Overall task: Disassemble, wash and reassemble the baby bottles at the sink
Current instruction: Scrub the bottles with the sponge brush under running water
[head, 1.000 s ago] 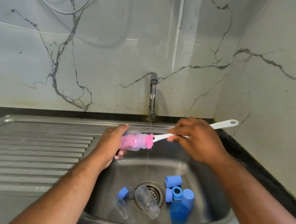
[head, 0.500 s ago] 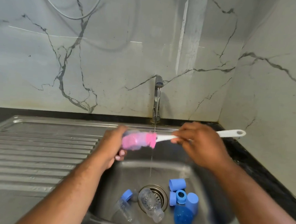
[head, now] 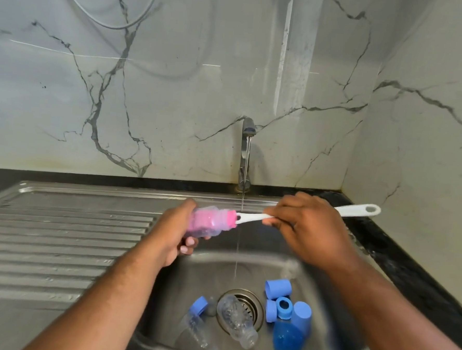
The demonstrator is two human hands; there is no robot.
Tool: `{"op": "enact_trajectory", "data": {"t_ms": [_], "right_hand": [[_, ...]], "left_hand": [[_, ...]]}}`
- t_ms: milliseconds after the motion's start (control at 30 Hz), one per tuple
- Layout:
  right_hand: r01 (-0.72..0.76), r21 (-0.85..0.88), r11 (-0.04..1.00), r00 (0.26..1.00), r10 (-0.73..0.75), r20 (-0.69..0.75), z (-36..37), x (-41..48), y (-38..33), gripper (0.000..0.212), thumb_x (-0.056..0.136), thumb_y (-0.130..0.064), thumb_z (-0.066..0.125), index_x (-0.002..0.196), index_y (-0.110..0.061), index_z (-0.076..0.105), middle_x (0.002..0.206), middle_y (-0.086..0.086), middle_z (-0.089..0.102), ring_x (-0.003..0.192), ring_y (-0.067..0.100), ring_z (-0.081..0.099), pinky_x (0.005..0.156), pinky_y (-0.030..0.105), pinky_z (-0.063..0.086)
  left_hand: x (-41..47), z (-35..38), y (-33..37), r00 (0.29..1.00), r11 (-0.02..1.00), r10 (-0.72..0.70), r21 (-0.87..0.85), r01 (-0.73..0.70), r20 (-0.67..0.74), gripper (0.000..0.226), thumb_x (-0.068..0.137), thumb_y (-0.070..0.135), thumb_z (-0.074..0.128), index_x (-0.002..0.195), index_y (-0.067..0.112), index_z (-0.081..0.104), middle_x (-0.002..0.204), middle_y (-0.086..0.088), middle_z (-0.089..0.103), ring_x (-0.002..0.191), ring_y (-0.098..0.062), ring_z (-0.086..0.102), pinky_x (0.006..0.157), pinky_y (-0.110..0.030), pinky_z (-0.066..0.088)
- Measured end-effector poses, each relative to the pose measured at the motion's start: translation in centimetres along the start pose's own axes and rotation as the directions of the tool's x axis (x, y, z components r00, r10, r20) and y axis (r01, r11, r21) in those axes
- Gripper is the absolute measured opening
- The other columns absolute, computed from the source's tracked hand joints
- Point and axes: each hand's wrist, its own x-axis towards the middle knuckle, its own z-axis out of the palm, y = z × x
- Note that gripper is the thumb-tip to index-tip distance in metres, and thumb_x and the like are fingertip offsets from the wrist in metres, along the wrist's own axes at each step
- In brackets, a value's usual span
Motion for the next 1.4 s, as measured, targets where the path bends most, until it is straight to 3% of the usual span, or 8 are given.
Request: {"op": "enact_trajectory", "data": {"t_ms": [300, 567, 800, 900, 1000, 1133, 1233, 1400], "right_hand": [[-0.105, 0.002, 0.994, 0.992, 0.105, 0.072, 1.0, -0.3, -1.0, 0.027, 0.096, -0.049, 0.054, 0.098, -0.035, 0.077, 0.078, -0.010, 0.068, 0.073, 0.018, 0.065, 0.058, 0.032, 0.049], [-0.435, -0.061, 0.898, 0.863, 0.435, 0.256, 0.5, -0.3, 0.2, 0.034, 0.101, -0.056, 0.048, 0.104, -0.034, 0.074, 0.088, -0.006, 0.073, 0.081, 0.017, 0.061, 0.064, 0.030, 0.039], [-0.256, -0.025, 0.966, 0.953, 0.257, 0.161, 0.8, -0.5, 0.5, 0.029, 0.098, -0.057, 0.052, 0.099, -0.037, 0.073, 0.085, -0.014, 0.068, 0.079, 0.012, 0.061, 0.063, 0.029, 0.036], [-0.199, -0.039, 0.979, 0.974, 0.202, 0.100, 0.9, -0.6, 0.2, 0.032, 0.096, -0.056, 0.048, 0.095, -0.035, 0.073, 0.082, -0.013, 0.069, 0.075, 0.014, 0.063, 0.059, 0.029, 0.039], [-0.287, -0.103, 0.952, 0.945, 0.299, 0.132, 1.0, -0.6, 0.1, 0.034, 0.101, -0.055, 0.044, 0.097, -0.033, 0.070, 0.082, -0.010, 0.070, 0.077, 0.017, 0.063, 0.061, 0.032, 0.043], [-0.441, -0.083, 0.893, 0.861, 0.448, 0.242, 0.9, -0.5, 0.4, 0.035, 0.101, -0.055, 0.045, 0.100, -0.032, 0.072, 0.084, -0.007, 0.071, 0.078, 0.016, 0.061, 0.065, 0.031, 0.046], [-0.437, -0.093, 0.894, 0.852, 0.445, 0.274, 0.5, -0.4, 0.3, 0.038, 0.101, -0.058, 0.045, 0.097, -0.032, 0.072, 0.084, -0.007, 0.071, 0.078, 0.015, 0.061, 0.063, 0.030, 0.044], [-0.255, -0.009, 0.967, 0.962, 0.255, 0.097, 0.4, -0.4, 0.1, 0.023, 0.095, -0.054, 0.061, 0.092, -0.035, 0.074, 0.078, -0.013, 0.067, 0.071, 0.011, 0.057, 0.060, 0.028, 0.035]], "left_hand": [[-0.1, 1.2, -0.8, 0.998, 1.000, 0.014, 0.003, -0.014, 0.065, 0.043, 0.103, 0.039, 0.044, 0.111, 0.002, 0.063, 0.073, -0.017, 0.065, 0.043, -0.012, 0.036, 0.041, -0.019, 0.026], [-0.7, 1.2, 0.3, 0.871, 0.863, 0.462, 0.141, -0.485, 0.165, 0.020, 0.088, 0.034, 0.078, 0.102, 0.022, 0.071, 0.109, -0.003, 0.073, 0.087, -0.022, 0.068, 0.071, -0.038, 0.058], [-0.9, 1.0, 0.1, 0.983, 0.981, 0.135, -0.153, -0.116, 0.121, 0.050, 0.086, 0.053, 0.063, 0.119, 0.015, 0.063, 0.112, -0.013, 0.072, 0.095, -0.028, 0.073, 0.093, -0.052, 0.057], [-1.6, 1.4, -0.4, 0.962, 0.996, -0.091, 0.024, 0.087, 0.256, 0.067, 0.091, 0.069, 0.048, 0.112, 0.008, 0.067, 0.094, -0.016, 0.073, 0.074, -0.028, 0.071, 0.064, -0.034, 0.057], [-1.5, 2.0, -0.2, 0.966, 0.989, 0.145, -0.043, -0.139, 0.214, 0.048, 0.086, 0.052, 0.067, 0.109, 0.011, 0.062, 0.089, -0.015, 0.065, 0.060, -0.016, 0.056, 0.049, -0.026, 0.044], [-0.3, 0.8, -0.1, 0.847, 0.849, 0.485, 0.117, -0.516, 0.217, 0.049, 0.071, 0.038, 0.091, 0.111, 0.026, 0.065, 0.115, 0.002, 0.070, 0.100, -0.018, 0.067, 0.082, -0.035, 0.058], [-0.3, 1.0, -0.4, 0.842, 0.867, 0.492, -0.033, -0.498, 0.222, 0.036, 0.073, 0.045, 0.082, 0.096, 0.019, 0.072, 0.118, 0.002, 0.070, 0.113, -0.018, 0.064, 0.095, -0.035, 0.050], [-0.3, 0.8, 0.5, 0.970, 0.934, 0.240, -0.281, -0.222, 0.029, 0.048, 0.086, 0.055, 0.062, 0.115, 0.017, 0.065, 0.118, -0.010, 0.068, 0.099, -0.022, 0.068, 0.078, -0.039, 0.056]]}}
